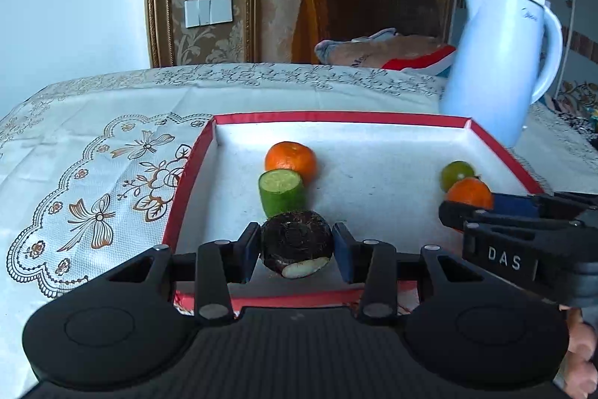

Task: Organize fruits

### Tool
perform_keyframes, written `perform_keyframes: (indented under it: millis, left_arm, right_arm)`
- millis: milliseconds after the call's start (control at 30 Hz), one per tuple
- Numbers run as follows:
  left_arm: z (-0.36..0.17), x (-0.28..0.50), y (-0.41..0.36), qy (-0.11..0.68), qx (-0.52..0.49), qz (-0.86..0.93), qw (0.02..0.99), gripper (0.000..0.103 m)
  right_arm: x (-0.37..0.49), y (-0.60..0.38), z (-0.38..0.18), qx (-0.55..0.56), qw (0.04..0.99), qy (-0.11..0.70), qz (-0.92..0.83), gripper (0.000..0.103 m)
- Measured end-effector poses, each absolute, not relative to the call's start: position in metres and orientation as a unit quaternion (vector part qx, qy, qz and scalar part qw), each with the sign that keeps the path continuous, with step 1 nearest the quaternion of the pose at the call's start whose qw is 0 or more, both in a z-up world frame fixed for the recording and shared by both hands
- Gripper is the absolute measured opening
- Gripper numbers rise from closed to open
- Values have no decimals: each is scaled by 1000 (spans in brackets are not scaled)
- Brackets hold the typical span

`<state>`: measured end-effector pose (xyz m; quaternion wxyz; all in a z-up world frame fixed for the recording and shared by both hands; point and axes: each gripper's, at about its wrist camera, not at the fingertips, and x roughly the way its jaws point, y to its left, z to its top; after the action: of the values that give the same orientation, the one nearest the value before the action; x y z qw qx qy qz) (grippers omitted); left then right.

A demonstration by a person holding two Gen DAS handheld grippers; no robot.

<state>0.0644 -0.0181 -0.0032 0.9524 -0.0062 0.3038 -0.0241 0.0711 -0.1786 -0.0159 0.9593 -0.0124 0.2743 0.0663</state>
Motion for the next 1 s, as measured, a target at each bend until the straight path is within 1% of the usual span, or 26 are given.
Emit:
perform_keyframes:
  millis: [300,567,767,800,833,967,1000]
  left_arm:
    - [-10,87,-15,309,-4,3,951,41]
    - [-12,107,-19,304,15,26,952,41]
    - [-14,105,-21,300,18,29,953,41]
    - [-14,105,-20,300,13,29,954,41]
    - [-14,106,-19,299,12,28,954,41]
    - [-15,105,-20,298,15,30,954,41]
    - [-15,105,-19,299,17,31,954,42]
  right_arm:
    - [89,-168,-20,-49,959,274,47,39]
    - [113,-171,-15,-42,958,283,25,39]
    - [115,-172,-15,-40,958,284,21,40]
    - [115,-174,-14,-35,958,285,21,42]
    - [114,-175,-14,-28,958,285,23,46]
    - [110,-174,-14,-36,960,277,21,46]
    - [109,-172,-14,-39,961,274,20,49]
